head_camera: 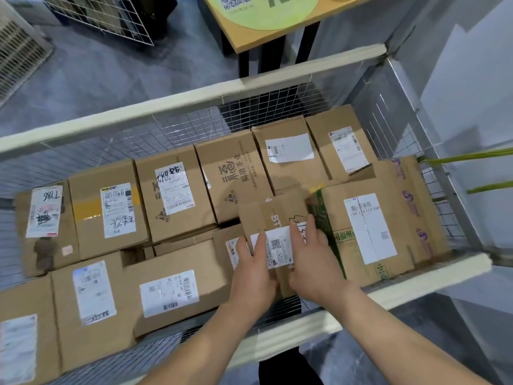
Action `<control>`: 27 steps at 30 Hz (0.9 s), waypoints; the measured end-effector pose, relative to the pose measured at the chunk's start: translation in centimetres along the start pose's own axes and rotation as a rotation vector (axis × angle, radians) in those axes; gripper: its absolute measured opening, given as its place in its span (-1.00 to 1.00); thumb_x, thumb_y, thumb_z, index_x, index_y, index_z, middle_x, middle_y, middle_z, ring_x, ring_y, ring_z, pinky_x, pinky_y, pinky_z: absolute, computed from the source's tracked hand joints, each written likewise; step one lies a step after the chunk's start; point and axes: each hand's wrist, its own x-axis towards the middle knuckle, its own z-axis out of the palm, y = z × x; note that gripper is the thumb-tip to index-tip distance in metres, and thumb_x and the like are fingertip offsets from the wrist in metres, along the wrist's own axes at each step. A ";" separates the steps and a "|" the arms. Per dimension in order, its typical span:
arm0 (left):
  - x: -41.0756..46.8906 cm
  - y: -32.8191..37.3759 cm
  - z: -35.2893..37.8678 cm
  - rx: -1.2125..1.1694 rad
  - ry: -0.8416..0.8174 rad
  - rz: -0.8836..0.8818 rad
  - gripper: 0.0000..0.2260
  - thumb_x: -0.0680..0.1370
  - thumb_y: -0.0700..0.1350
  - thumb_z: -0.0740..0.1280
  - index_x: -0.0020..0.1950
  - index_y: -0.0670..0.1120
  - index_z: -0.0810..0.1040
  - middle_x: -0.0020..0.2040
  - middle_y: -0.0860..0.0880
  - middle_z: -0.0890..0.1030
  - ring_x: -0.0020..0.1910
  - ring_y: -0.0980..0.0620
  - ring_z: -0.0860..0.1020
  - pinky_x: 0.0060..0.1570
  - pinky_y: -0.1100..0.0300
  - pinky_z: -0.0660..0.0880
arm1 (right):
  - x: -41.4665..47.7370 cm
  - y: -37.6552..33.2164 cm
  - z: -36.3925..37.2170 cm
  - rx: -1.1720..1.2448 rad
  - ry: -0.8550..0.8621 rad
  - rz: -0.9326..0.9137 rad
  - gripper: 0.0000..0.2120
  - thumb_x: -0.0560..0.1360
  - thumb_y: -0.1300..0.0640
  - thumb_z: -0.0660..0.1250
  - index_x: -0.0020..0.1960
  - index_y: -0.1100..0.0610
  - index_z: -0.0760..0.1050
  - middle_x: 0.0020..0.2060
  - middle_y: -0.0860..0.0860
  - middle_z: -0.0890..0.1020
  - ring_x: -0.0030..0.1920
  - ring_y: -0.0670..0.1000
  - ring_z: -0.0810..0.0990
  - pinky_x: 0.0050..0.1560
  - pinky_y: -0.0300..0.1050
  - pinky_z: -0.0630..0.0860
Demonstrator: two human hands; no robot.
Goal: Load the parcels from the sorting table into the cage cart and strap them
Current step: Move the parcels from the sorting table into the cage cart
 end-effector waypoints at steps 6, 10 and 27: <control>-0.1 0.4 -0.1 0.059 -0.016 -0.012 -0.20 0.52 -0.20 0.34 0.61 -0.01 -0.08 0.54 -0.20 -0.11 0.32 -0.19 0.42 0.09 0.18 0.41 | 0.0 -0.6 0.3 -0.085 -0.025 0.021 -0.07 0.45 0.04 0.37 0.60 0.21 -0.14 0.57 0.27 -0.17 0.52 0.33 0.01 0.50 0.08 0.14; -1.1 0.1 0.3 0.129 -0.084 0.019 -0.20 0.51 -0.24 0.32 0.61 -0.02 -0.08 0.53 -0.17 -0.12 0.22 -0.17 0.48 0.03 0.19 0.42 | -0.9 -0.6 0.3 -0.099 -0.064 0.032 -0.07 0.47 0.07 0.36 0.60 0.25 -0.15 0.57 0.30 -0.15 0.53 0.33 0.00 0.49 0.07 0.16; -1.9 -0.1 -2.9 0.164 -0.397 0.004 -0.25 0.54 -0.21 0.30 0.62 -0.01 -0.03 0.58 -0.15 -0.13 0.48 -0.18 0.27 0.40 0.18 0.26 | -4.2 -0.2 -1.5 0.127 -0.120 0.107 -0.42 0.57 0.11 0.16 0.57 0.16 0.16 0.58 0.22 0.11 0.50 0.21 0.23 0.41 0.01 0.34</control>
